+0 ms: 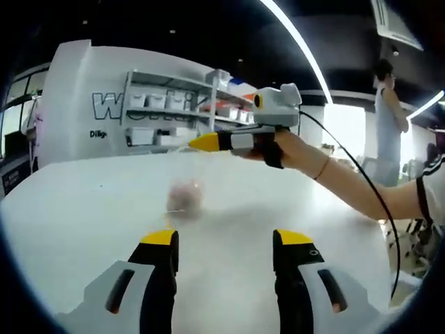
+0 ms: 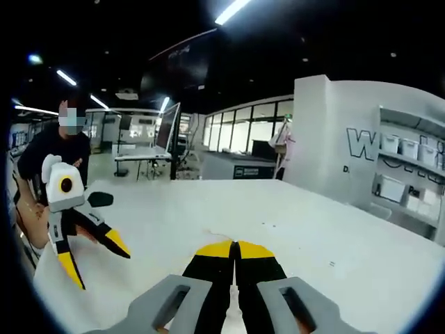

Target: Open the resealable bag by pulling the two sides of the seal apart until the entire bag opening is separated and visibly accessible.

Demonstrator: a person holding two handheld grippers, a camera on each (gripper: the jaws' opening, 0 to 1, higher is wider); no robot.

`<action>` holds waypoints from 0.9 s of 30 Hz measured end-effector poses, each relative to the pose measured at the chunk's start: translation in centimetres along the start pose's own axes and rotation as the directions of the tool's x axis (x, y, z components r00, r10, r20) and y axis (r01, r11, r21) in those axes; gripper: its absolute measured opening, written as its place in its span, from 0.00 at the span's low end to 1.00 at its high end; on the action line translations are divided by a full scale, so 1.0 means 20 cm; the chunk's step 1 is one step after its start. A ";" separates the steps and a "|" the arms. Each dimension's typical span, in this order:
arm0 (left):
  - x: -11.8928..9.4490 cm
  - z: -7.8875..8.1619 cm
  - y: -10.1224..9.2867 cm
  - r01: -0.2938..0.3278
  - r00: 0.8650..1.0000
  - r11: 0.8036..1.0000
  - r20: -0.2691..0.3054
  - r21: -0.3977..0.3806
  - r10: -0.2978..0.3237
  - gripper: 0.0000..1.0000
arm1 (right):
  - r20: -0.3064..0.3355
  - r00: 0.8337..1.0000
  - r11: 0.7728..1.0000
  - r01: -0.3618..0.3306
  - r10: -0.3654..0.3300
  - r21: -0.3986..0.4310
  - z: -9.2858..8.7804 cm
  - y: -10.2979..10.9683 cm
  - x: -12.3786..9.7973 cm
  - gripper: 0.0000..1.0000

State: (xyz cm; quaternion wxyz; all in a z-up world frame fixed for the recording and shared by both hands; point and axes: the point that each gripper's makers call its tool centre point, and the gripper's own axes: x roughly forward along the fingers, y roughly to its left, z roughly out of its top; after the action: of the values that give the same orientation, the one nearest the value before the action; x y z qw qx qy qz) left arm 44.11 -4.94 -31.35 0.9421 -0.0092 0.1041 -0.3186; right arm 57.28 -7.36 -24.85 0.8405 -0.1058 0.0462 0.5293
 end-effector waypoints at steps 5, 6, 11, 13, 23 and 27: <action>0.00 -0.01 0.03 -0.034 0.999 0.999 -0.006 0.019 0.035 0.57 | 0.008 1.000 1.000 0.002 -0.002 0.006 0.00 -0.03 0.01 0.00; 0.00 -0.01 0.03 -0.038 0.999 0.999 -0.008 0.022 0.038 0.57 | 0.011 1.000 1.000 0.004 -0.004 0.005 0.00 -0.03 0.02 0.00; 0.00 -0.01 0.04 -0.042 0.999 0.999 -0.014 0.024 0.042 0.58 | 0.014 1.000 1.000 -0.002 0.002 -0.005 0.01 -0.07 0.04 0.00; 0.00 -0.01 0.05 -0.049 0.999 0.998 -0.013 0.026 0.049 0.58 | 0.013 1.000 1.000 -0.001 0.001 -0.015 0.00 -0.07 0.05 0.00; -0.01 -0.02 0.05 -0.051 0.998 0.998 -0.020 0.021 0.051 0.58 | 0.021 1.000 0.999 0.012 -0.011 -0.033 0.00 -0.13 0.10 0.00; -0.01 -0.02 0.05 -0.053 0.998 0.998 -0.020 0.024 0.054 0.58 | 0.024 1.000 0.999 0.013 -0.012 -0.038 0.01 -0.16 0.11 0.00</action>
State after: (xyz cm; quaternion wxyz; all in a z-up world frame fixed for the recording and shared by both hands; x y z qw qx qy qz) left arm 44.55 -3.95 -31.81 0.9492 0.0082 0.1104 -0.2945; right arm 61.12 -6.72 -24.62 0.8422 -0.1158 0.0256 0.5259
